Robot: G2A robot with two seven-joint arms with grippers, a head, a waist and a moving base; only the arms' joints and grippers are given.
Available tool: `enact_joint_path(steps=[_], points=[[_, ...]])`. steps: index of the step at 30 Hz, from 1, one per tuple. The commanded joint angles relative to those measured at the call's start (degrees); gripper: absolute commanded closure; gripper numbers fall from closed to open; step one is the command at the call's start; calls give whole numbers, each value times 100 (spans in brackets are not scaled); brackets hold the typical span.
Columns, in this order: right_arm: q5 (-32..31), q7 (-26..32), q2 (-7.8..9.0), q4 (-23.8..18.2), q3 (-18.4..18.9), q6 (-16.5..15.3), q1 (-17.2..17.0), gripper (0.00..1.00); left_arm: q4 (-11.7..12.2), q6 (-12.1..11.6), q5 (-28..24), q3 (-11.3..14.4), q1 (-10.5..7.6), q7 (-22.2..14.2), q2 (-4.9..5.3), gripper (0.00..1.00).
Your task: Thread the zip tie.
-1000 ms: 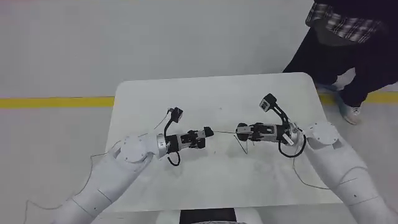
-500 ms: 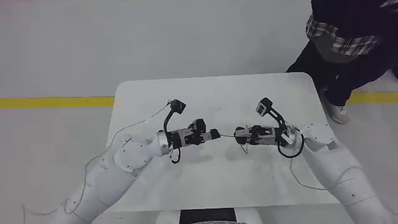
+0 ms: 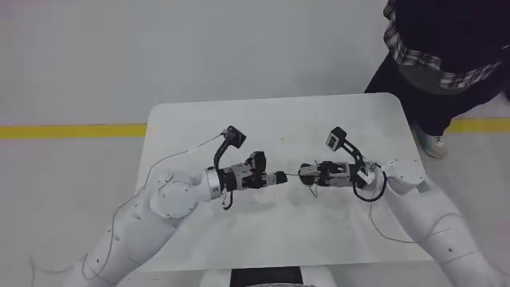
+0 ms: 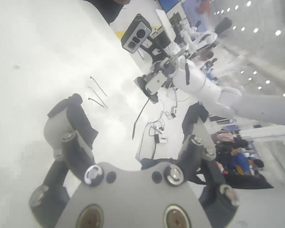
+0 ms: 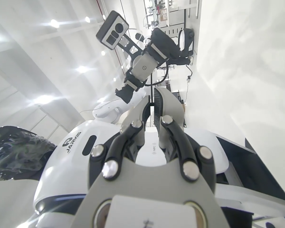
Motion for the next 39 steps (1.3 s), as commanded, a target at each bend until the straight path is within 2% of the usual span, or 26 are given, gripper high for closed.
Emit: enact_joint_path(steps=[1, 4, 11, 19, 23, 28, 31, 34, 39], points=[[86, 103, -9, 71, -19, 63, 15, 100, -63, 0, 392, 147, -80, 53, 24, 0], [185, 205, -25, 175, -40, 82, 47, 100, -60, 0, 695, 346, -232, 136, 62, 0], [442, 506, -72, 400, -124, 160, 140, 100, -60, 0, 1208, 1010, -629, 817, 204, 0], [432, 483, -81, 459, -133, 153, 166, 100, -48, 0, 1199, 1038, -648, 833, 212, 0], [401, 306, -93, 402, -168, 248, 114, 100, -119, 0, 1419, 1099, -660, 1033, 206, 0], [529, 439, -107, 450, -187, 431, 126, 100, -249, 0, 1777, 1319, -738, 1245, 259, 0], [549, 486, -116, 508, -202, 528, 157, 100, -302, 0, 1830, 1536, -875, 1426, 307, 0], [599, 563, -126, 572, -221, 640, 184, 100, -382, 0, 1984, 1881, -1087, 1713, 388, 0], [615, 564, -131, 611, -208, 639, 213, 100, -376, 0, 1997, 1916, -1110, 1744, 399, 0]])
